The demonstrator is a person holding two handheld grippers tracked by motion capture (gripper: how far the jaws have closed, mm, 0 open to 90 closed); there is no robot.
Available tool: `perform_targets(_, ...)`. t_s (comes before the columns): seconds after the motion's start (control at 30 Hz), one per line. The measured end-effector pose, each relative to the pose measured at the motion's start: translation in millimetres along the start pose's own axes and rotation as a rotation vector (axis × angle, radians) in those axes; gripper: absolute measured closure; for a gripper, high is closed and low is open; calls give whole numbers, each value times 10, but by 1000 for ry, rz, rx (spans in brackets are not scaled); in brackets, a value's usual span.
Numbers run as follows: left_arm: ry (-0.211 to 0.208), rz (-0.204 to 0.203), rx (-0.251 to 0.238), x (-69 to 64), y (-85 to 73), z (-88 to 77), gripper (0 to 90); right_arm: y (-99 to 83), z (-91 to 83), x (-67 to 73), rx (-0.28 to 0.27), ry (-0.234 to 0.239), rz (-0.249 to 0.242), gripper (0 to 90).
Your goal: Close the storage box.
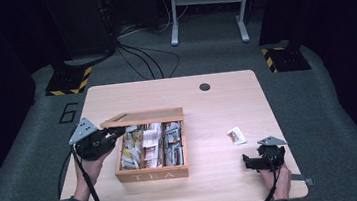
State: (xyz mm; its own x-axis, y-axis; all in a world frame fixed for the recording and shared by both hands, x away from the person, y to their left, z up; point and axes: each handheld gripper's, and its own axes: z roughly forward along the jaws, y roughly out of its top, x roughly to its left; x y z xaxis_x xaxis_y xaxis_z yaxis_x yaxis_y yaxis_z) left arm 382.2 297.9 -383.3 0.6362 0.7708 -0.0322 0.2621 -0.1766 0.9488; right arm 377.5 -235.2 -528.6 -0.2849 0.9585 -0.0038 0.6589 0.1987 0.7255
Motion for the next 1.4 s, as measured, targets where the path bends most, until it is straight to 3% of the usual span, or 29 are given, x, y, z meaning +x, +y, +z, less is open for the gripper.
perform_targets(0.47, -13, 12, -18, -89, -257, -57, 724, 1, 2, 2, 1, -1, 0, 0)
perform_targets(1.4, -50, -4, 23, -170, -725, -106, 723, 0, 1, 5, 0, -4, 0, 1)
